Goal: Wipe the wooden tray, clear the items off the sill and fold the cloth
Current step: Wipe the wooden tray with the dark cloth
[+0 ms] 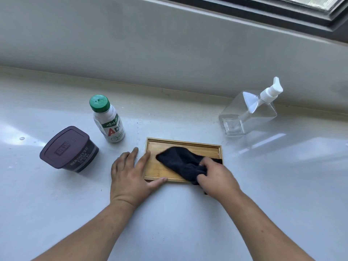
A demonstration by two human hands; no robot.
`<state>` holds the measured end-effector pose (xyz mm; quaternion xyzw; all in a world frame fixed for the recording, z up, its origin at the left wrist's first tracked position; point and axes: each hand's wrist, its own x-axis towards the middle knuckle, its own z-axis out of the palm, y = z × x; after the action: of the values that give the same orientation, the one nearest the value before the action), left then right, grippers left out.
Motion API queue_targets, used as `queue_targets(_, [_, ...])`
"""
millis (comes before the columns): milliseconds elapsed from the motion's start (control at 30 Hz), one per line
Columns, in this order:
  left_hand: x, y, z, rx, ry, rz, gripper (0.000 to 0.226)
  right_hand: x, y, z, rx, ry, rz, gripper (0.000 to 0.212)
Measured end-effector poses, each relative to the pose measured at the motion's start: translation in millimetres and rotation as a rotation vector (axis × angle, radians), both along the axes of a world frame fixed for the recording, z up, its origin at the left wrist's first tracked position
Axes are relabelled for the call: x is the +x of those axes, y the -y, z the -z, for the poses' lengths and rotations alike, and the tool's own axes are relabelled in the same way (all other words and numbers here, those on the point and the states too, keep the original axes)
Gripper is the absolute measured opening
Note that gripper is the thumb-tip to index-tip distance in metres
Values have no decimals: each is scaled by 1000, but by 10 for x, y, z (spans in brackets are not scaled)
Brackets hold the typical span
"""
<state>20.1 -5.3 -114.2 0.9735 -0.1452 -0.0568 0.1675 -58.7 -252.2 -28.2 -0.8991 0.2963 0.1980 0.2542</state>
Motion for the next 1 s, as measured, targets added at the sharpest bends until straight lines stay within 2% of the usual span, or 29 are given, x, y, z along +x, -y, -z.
queue_targets(133, [-1,0,4,-6,-7,-4,111,-208,134,-21,-41,90,267,32])
queue_targets(200, [3,7,7,3,-12,-14,118,-140,-116,65,-29,198,247,42])
queue_targets(300, [11,15,18,14,-21,-15,117,89,-665,182,151,338,225,46])
queue_targets(367, [11,17,43,5,-21,-9,101,212,-994,233,265,343,92,47])
queue_targets(433, [7,18,60,-4,-25,-5,90,263,-1146,262,249,335,-120,52])
queue_targets(500, [6,22,59,-5,-24,-8,94,262,-1004,237,210,326,-251,53])
queue_targets(567, [10,26,45,14,-14,-9,108,209,-668,199,115,284,-310,45])
queue_targets(667, [16,28,23,37,-1,-2,117,40,-45,167,-109,217,-184,25])
queue_targets(767, [17,29,7,56,-17,2,119,-28,368,152,-194,215,-39,30])
queue_targets(833, [15,28,3,64,-18,3,120,84,396,158,-173,277,28,43])
queue_targets(933, [11,47,-18,55,-24,-25,120,316,97,220,-84,371,163,45])
queue_targets(1000, [10,63,-28,47,-33,-38,120,445,-316,272,-9,363,86,44])
